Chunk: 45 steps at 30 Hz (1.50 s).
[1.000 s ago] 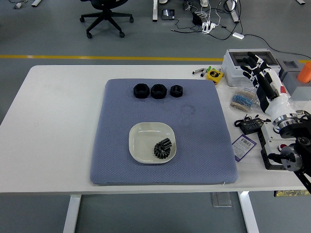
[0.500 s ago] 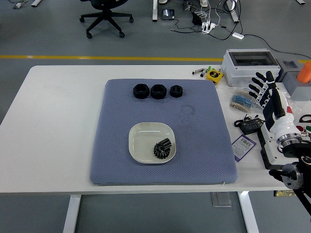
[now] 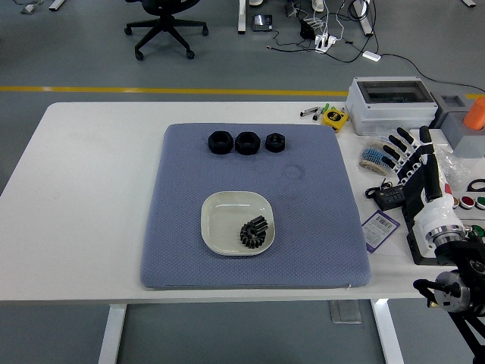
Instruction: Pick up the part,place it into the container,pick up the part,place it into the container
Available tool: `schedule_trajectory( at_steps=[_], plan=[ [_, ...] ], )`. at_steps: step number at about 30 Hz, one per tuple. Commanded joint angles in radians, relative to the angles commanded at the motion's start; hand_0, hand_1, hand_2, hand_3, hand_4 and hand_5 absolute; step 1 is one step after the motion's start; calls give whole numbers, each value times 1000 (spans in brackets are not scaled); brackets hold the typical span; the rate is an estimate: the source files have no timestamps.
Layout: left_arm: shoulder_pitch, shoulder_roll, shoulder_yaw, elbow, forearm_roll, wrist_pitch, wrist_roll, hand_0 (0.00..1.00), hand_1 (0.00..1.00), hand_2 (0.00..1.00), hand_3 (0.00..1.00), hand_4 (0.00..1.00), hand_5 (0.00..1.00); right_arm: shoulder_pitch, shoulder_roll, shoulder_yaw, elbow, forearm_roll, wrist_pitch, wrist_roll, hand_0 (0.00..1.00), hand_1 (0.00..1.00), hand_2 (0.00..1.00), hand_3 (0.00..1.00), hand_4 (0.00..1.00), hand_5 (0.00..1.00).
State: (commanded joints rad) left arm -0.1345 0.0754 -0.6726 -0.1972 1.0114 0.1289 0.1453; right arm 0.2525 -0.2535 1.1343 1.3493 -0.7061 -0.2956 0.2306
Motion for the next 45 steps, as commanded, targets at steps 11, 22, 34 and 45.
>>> schedule_trajectory(
  at_steps=[11,22,34,45],
  plan=[
    [-3,-2,0,0,1,0,0,741,691,630,581,635,619,-21,-1,8,3,-8,4,14,902,832,854,866,998,998],
    [-8,-2,5,0,-4,-1,-2,740,690,629,581,636,618,-27,-2,10,6,3,-7,11,880,826,850,858,998,998],
    [-7,-4,1,0,-1,-1,-1,740,690,628,581,636,618,-34,-3,9,14,-7,-8,7,872,821,848,850,998,998],
    [-8,-5,1,0,1,-2,-1,741,690,627,582,636,618,-39,-4,-7,19,-6,-25,-11,854,810,840,846,998,998]
  ],
)
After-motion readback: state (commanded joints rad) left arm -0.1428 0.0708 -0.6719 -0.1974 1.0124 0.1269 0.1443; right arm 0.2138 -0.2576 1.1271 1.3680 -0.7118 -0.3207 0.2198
